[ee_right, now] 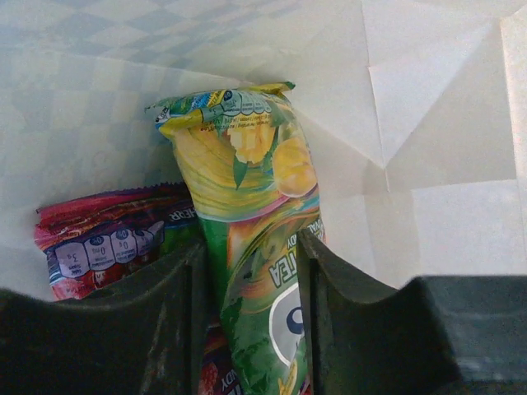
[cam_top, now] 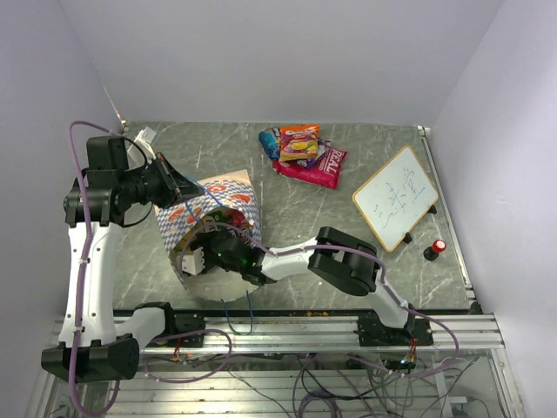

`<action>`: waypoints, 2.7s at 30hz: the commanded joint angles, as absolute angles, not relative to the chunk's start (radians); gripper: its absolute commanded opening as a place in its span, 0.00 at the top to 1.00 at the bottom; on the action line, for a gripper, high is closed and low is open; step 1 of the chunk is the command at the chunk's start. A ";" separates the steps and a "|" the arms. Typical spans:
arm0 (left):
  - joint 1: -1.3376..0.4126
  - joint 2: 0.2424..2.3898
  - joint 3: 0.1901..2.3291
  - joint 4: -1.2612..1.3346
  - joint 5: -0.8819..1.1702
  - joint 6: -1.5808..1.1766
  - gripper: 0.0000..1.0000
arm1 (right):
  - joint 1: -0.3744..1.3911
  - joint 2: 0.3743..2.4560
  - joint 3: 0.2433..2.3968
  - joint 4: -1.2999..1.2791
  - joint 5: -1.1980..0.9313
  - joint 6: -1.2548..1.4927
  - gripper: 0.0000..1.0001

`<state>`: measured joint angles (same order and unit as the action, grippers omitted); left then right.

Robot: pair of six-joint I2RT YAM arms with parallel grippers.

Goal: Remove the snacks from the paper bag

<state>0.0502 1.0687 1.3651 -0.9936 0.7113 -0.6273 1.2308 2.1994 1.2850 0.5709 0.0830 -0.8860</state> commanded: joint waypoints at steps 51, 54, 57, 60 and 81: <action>0.060 1.101 1.341 -0.816 0.708 -0.805 0.93 | 1.424 1.151 1.305 -0.186 0.211 -0.507 1.00; 0.059 1.100 1.327 -0.809 0.706 -0.803 0.93 | 1.423 1.136 1.389 -0.221 0.304 -0.570 1.00; 0.059 1.102 1.326 -0.810 0.706 -0.799 0.93 | 1.421 1.132 1.437 -0.194 0.432 -0.649 1.00; 0.059 1.114 1.347 -0.818 0.706 -0.791 0.93 | 1.382 1.143 1.453 -0.130 0.498 -0.727 1.00; 0.058 1.286 1.507 -0.891 0.714 -0.713 0.93 | 0.456 1.795 1.632 0.053 -0.042 -0.766 1.00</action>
<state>0.0502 1.2564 1.4666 -0.8589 0.7044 -0.7628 0.5034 1.6997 1.5116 -0.0452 0.0319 -0.6983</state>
